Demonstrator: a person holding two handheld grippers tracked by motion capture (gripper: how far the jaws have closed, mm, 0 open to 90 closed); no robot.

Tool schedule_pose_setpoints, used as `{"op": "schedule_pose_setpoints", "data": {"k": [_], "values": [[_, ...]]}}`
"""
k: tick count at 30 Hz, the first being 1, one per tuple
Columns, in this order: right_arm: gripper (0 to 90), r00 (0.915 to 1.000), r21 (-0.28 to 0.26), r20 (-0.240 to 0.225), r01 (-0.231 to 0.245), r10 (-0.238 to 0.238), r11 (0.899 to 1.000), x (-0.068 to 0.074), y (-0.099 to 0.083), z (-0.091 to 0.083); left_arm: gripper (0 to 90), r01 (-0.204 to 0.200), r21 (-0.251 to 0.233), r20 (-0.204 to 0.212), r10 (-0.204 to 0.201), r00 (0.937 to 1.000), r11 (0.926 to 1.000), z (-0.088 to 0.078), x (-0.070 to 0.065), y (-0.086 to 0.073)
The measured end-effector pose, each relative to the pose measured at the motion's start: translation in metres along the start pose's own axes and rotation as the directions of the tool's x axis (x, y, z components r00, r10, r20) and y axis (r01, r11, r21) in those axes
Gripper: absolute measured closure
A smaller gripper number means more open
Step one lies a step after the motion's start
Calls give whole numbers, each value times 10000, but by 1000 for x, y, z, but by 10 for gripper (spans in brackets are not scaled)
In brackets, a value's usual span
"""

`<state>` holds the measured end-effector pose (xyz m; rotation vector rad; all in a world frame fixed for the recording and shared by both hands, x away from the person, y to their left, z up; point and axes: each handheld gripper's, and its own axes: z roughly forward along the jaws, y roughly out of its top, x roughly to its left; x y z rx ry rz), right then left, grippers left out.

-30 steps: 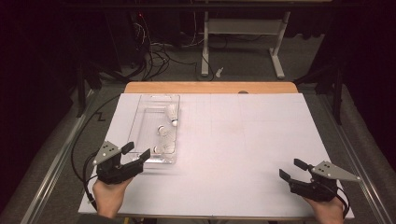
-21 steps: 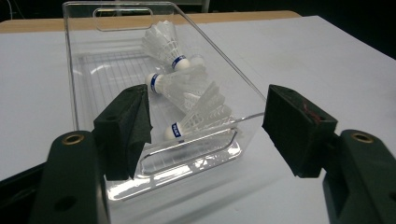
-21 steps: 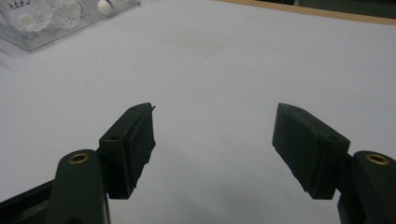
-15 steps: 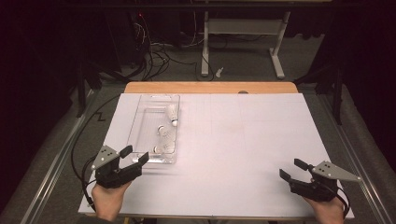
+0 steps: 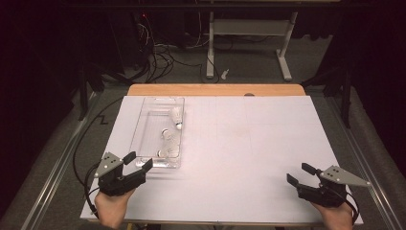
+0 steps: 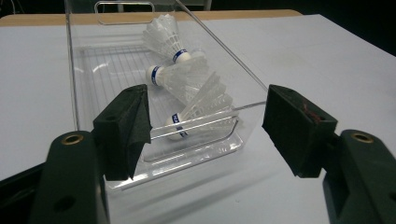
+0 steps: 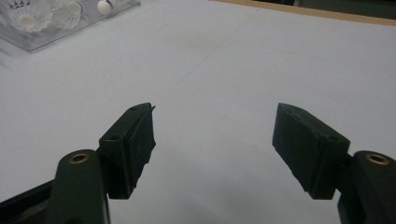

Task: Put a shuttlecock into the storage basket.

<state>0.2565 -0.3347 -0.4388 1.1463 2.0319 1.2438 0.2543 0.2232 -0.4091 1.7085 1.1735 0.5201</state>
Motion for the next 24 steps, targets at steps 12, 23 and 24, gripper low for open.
{"op": "schedule_pose_setpoints", "data": {"k": [12,23,24], "values": [[300,10000,-5,14,14,-14,10000,0,0,0,331,86,-27,-102,-86,9999,10000,1,1,-6],[300,10000,-1,15,24,-24,10000,0,0,0,332,38,16,-196,-38,9998,10000,2,2,-11],[300,10000,-1,15,25,-25,10000,0,0,0,332,58,14,-199,-57,9998,10000,2,2,-12]]}}
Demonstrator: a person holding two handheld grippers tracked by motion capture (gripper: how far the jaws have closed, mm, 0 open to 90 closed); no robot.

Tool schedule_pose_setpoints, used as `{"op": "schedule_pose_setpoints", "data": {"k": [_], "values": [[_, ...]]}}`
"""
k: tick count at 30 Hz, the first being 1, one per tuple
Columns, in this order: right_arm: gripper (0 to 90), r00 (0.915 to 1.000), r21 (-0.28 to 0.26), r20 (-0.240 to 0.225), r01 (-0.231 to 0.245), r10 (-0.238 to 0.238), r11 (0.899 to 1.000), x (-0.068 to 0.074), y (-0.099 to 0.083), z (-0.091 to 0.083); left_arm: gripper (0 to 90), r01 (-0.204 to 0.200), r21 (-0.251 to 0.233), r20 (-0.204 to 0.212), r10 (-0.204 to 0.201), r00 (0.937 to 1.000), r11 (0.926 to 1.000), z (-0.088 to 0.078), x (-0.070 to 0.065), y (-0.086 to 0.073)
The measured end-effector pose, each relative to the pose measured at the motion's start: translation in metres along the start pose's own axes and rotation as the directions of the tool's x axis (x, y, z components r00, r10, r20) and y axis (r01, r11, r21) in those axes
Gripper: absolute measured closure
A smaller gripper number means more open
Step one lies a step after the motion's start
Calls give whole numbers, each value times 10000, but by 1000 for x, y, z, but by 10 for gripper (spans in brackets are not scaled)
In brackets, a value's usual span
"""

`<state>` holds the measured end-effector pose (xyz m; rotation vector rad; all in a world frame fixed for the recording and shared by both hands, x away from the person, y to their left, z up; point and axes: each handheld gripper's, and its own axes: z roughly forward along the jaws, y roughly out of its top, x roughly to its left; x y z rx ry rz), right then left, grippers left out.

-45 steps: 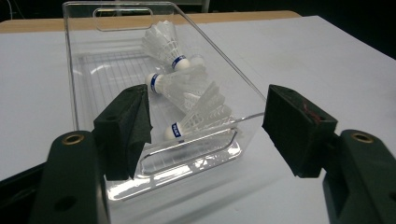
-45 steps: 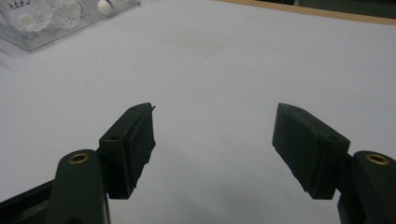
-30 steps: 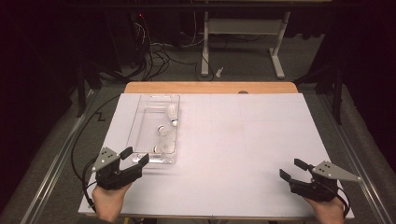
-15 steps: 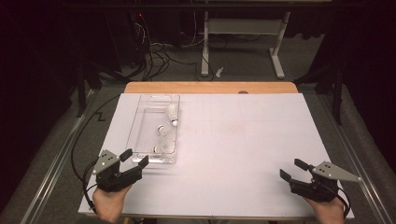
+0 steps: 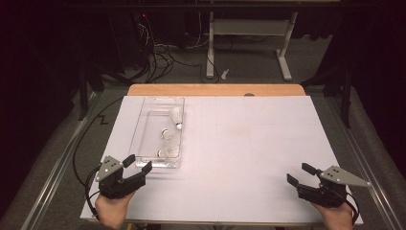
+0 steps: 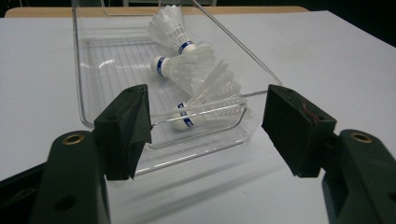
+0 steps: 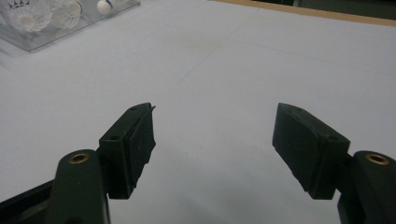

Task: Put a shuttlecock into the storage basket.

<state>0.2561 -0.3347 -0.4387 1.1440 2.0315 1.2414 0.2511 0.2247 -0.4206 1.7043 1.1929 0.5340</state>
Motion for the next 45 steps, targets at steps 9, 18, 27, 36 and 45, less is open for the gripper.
{"op": "schedule_pose_setpoints", "data": {"k": [9,18,27,36,45], "values": [[300,10000,-2,1,0,0,10000,0,0,0,333,138,41,24,-138,9999,9999,2,2,-3],[300,10000,5,-1,11,-11,10000,0,0,0,334,281,57,100,-282,9996,9996,3,3,-6],[300,10000,6,2,-3,3,10000,0,0,0,334,383,237,124,-386,9992,9990,5,5,-8],[300,10000,14,20,-1,1,10000,0,0,1,340,433,276,214,-438,9988,9987,7,5,-8],[301,10000,22,34,-10,10,10000,0,0,0,339,438,308,239,-445,9987,9986,7,5,-8]]}}
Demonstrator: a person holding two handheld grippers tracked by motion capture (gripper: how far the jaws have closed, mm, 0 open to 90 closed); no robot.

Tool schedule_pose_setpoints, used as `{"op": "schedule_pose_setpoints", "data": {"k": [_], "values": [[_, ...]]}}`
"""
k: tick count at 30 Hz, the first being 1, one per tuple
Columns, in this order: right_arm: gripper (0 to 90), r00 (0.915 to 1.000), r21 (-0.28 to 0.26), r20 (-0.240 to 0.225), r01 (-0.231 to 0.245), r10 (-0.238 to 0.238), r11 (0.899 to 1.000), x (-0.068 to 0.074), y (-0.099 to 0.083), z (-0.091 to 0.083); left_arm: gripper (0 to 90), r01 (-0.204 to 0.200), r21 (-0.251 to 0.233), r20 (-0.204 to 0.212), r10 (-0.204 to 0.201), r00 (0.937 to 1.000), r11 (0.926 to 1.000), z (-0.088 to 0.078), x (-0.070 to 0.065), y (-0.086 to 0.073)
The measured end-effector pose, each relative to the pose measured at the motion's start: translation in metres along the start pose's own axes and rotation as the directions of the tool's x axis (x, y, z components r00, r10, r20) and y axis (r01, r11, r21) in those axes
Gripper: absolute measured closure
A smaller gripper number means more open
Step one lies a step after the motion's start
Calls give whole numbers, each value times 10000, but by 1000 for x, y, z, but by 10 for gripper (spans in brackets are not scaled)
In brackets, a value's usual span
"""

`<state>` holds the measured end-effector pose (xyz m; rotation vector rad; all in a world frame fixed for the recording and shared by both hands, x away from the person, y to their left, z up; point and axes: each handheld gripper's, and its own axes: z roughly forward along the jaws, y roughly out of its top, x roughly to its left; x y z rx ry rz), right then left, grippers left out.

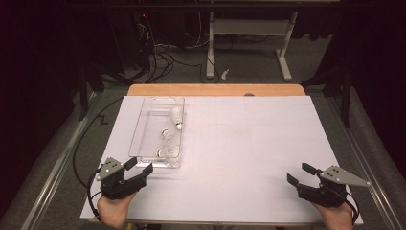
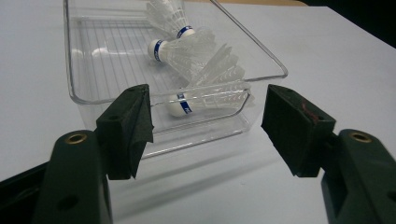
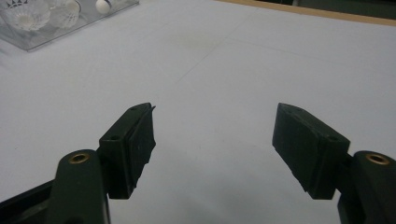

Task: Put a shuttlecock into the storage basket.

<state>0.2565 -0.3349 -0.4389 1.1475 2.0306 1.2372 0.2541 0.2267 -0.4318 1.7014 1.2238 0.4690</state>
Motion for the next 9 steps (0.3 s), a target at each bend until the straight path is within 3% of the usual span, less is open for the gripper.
{"op": "schedule_pose_setpoints", "data": {"k": [9], "values": [[301,10000,-3,-1,8,-8,10000,0,0,0,338,-19,-18,-18,19,10000,10000,0,0,0]]}}
